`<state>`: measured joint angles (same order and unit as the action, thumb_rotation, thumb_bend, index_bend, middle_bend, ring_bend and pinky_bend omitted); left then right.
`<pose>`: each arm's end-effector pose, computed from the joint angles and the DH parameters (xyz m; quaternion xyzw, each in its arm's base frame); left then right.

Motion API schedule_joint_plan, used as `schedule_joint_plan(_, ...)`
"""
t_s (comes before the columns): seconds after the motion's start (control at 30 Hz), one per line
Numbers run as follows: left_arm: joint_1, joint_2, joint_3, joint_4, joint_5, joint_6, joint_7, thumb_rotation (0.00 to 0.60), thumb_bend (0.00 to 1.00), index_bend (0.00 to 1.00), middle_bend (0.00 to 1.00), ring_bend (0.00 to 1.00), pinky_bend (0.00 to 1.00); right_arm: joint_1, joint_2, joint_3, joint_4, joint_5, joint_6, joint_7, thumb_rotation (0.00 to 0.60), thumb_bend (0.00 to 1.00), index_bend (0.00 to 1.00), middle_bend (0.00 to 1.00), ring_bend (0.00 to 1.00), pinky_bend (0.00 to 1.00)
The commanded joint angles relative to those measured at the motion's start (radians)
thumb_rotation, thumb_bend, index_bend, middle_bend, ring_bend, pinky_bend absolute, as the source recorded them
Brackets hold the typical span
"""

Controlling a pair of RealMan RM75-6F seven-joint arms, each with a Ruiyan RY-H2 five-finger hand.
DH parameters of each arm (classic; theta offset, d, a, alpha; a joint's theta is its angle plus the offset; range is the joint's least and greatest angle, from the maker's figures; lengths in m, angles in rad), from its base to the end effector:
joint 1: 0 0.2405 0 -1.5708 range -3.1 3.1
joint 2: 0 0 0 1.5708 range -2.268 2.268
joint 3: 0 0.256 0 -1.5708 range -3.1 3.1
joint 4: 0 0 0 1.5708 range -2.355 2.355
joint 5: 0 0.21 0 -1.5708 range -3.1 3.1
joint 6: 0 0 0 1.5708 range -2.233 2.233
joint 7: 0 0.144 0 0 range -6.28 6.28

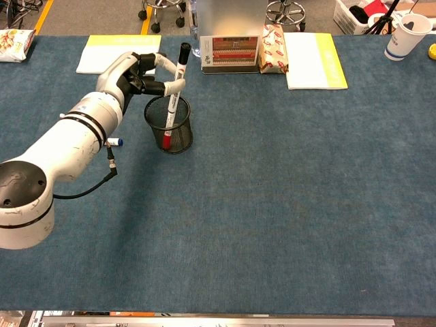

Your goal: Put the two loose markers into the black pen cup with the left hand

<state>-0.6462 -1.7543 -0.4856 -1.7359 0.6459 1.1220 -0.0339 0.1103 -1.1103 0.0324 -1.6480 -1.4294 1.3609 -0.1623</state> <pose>-0.0926 0.3234 -0.0294 -0.3454 -0.7430 -0.5132 0.2556 -0.3172 -0.1832 0.1433 0.6332 -0.3947 0.3036 0.5925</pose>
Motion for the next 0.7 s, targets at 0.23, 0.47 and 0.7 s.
schedule_joint_plan(0.23, 0.015, 0.030, 0.024, 0.001, 0.039, -0.040, -0.032, 0.600, 0.31, 0.21, 0.00, 0.00, 0.02, 0.000, -0.001, -0.001, 0.001, -0.001, -0.001, -0.002, 0.600, 0.12, 0.48, 0.39, 0.42, 0.44)
schedule_joint_plan(0.47, 0.033, 0.040, 0.044, 0.016, 0.145, 0.012, -0.041, 0.600, 0.30, 0.22, 0.00, 0.00, 0.02, 0.000, 0.001, 0.000, 0.000, -0.002, 0.003, 0.000, 0.600, 0.12, 0.48, 0.39, 0.42, 0.44)
schedule_joint_plan(0.7, 0.031, 0.069, 0.042, 0.015, 0.165, 0.069, 0.037, 0.600, 0.30, 0.28, 0.00, 0.00, 0.02, 0.001, -0.003, -0.002, 0.002, 0.000, -0.003, -0.008, 0.600, 0.12, 0.48, 0.39, 0.42, 0.44)
